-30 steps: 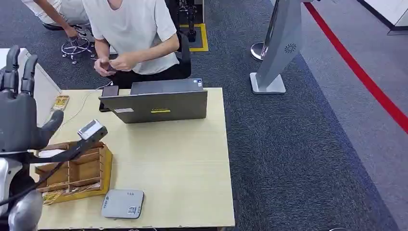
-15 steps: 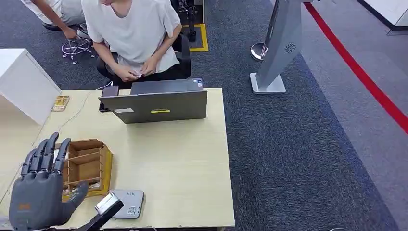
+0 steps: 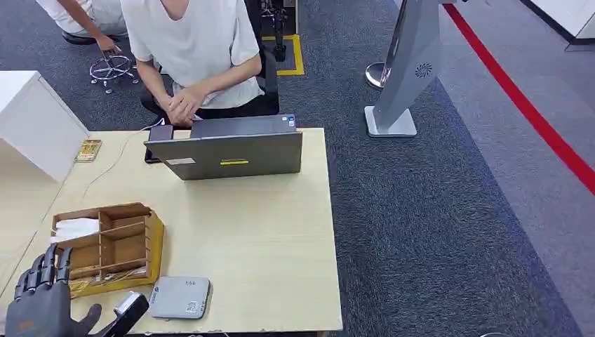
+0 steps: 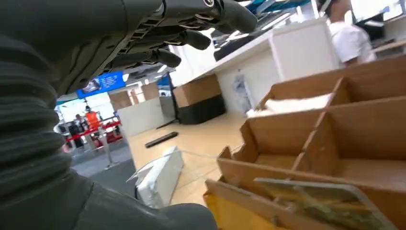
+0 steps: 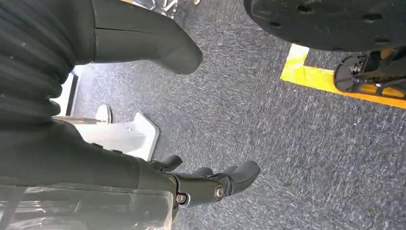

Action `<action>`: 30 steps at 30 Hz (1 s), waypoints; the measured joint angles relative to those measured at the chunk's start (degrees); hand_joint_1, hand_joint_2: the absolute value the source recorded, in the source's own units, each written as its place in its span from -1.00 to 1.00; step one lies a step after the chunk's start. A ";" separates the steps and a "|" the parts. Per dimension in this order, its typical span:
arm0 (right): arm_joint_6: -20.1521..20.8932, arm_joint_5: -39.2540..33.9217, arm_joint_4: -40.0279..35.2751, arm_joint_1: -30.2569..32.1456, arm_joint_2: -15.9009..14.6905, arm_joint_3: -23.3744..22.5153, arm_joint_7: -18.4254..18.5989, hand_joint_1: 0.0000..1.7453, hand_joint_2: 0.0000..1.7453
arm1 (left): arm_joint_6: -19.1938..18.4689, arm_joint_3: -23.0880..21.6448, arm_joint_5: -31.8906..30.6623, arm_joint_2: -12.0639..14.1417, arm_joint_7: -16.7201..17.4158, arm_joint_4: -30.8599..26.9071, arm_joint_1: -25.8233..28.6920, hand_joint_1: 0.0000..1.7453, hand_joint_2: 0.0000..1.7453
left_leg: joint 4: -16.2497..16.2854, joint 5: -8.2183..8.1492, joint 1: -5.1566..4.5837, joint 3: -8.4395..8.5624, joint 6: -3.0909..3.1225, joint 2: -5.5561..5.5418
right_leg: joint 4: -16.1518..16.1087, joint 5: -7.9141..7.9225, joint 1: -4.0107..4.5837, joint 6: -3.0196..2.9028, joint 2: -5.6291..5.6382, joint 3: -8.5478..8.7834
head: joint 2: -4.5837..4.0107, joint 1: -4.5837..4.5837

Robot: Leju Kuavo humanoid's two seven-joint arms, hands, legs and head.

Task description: Pass the card to the sensor for recognition and then transmit it.

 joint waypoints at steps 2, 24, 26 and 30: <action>0.35 0.37 0.00 0.01 0.00 0.00 -0.04 -1.00 1.00 | 0.35 1.31 0.00 -0.26 0.44 1.33 -0.28 -1.00 1.00 | 0.00 0.00 0.00 0.00 0.00 0.00 | 0.00 0.00 0.00 0.00 0.00 0.00 | 0.00 0.00; 1.66 4.74 0.59 -0.68 0.00 -0.11 -3.23 -1.00 1.00 | -0.85 -3.06 -0.02 2.65 8.17 10.01 -6.33 -1.00 1.00 | 0.00 0.05 0.00 0.03 -0.01 -0.01 | 0.00 0.03 0.00 0.00 -0.03 0.01 | 0.00 0.02; 1.66 4.61 0.59 -0.69 0.00 -0.11 -3.26 -1.00 1.00 | -1.23 -3.41 -0.02 2.67 8.17 10.31 -6.60 -1.00 1.00 | 0.01 0.05 -0.01 0.03 -0.01 -0.02 | 0.00 0.03 0.00 0.00 -0.03 0.00 | 0.00 0.02; 1.66 4.57 0.59 -0.69 0.00 -0.11 -3.28 -1.00 1.00 | -1.62 -4.46 -0.02 2.76 8.17 10.60 -6.75 -1.00 1.00 | 0.00 0.05 -0.01 0.03 -0.01 -0.02 | 0.00 0.03 0.00 0.00 -0.03 0.00 | 0.00 0.02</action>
